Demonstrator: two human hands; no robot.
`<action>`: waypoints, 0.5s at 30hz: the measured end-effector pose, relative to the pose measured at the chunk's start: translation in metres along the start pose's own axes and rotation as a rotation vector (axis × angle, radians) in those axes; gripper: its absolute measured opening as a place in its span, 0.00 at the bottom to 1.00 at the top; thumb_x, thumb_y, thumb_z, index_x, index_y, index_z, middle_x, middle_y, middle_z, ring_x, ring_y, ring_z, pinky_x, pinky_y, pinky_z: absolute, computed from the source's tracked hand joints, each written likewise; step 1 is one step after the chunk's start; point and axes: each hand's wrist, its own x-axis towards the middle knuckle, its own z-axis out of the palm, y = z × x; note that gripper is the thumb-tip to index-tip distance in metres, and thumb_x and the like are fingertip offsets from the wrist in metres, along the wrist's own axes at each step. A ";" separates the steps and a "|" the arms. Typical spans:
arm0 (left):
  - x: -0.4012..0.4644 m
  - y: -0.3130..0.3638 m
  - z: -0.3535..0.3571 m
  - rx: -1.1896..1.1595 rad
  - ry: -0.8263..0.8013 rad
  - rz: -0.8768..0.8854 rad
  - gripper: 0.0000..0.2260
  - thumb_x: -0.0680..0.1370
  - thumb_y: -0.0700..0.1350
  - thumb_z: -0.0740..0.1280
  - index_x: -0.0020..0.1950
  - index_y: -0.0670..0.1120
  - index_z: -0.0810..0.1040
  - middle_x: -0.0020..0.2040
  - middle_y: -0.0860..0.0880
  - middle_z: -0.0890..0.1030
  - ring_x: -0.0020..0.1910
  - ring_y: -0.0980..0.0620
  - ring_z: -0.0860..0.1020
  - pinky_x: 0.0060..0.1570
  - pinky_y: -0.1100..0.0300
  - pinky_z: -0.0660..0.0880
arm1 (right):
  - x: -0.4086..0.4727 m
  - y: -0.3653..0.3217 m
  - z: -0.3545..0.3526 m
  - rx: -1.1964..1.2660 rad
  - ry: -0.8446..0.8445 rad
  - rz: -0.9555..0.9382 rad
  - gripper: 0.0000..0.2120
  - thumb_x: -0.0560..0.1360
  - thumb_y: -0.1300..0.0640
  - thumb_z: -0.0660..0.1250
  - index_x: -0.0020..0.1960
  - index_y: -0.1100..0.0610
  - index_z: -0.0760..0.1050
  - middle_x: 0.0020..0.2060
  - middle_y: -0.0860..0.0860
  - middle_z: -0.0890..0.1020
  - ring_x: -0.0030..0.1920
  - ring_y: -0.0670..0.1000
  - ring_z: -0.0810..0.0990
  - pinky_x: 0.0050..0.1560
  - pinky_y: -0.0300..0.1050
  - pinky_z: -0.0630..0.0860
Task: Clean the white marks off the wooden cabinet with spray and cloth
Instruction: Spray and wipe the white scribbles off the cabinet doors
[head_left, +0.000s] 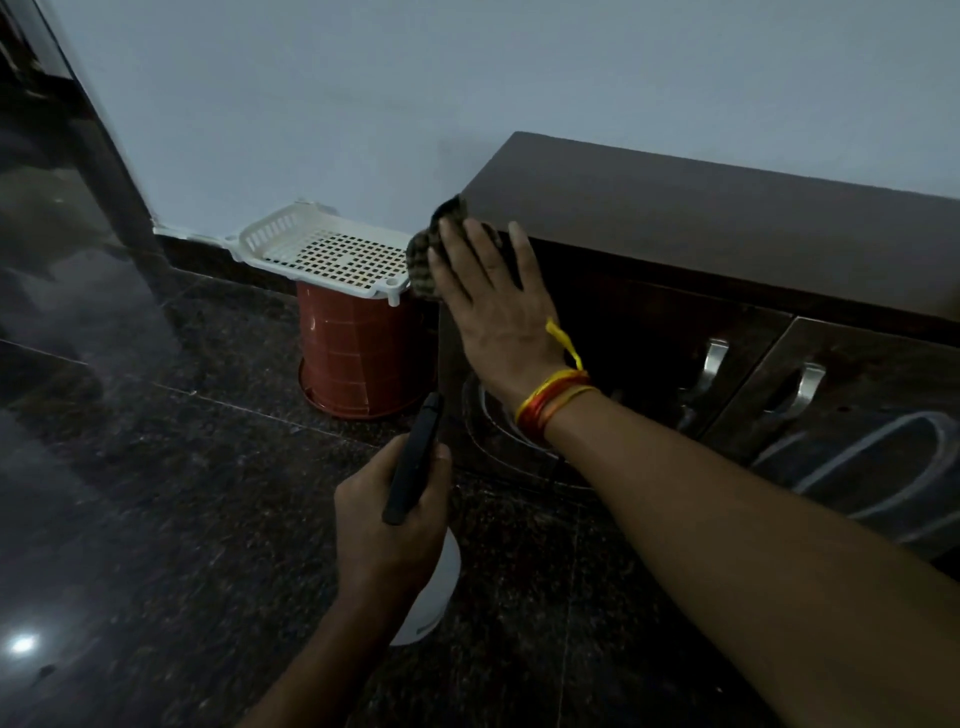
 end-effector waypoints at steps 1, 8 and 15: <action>0.000 0.002 0.002 -0.013 -0.004 -0.006 0.08 0.77 0.44 0.67 0.39 0.53 0.76 0.32 0.44 0.75 0.26 0.40 0.75 0.27 0.42 0.72 | -0.007 0.007 -0.001 -0.005 0.001 0.012 0.27 0.76 0.63 0.47 0.75 0.57 0.59 0.76 0.56 0.59 0.75 0.58 0.58 0.73 0.62 0.47; -0.003 0.012 0.016 -0.061 -0.052 0.013 0.12 0.78 0.43 0.67 0.37 0.57 0.76 0.27 0.40 0.75 0.25 0.39 0.74 0.28 0.45 0.71 | -0.084 0.063 -0.010 -0.029 0.004 0.228 0.27 0.77 0.64 0.56 0.76 0.57 0.57 0.76 0.58 0.58 0.75 0.61 0.57 0.73 0.65 0.48; -0.005 0.017 0.017 -0.127 -0.074 -0.005 0.12 0.78 0.43 0.67 0.37 0.58 0.75 0.28 0.39 0.75 0.27 0.35 0.74 0.26 0.40 0.71 | -0.100 0.063 -0.012 0.025 -0.037 0.387 0.28 0.77 0.64 0.59 0.76 0.58 0.57 0.76 0.61 0.57 0.75 0.65 0.55 0.74 0.63 0.46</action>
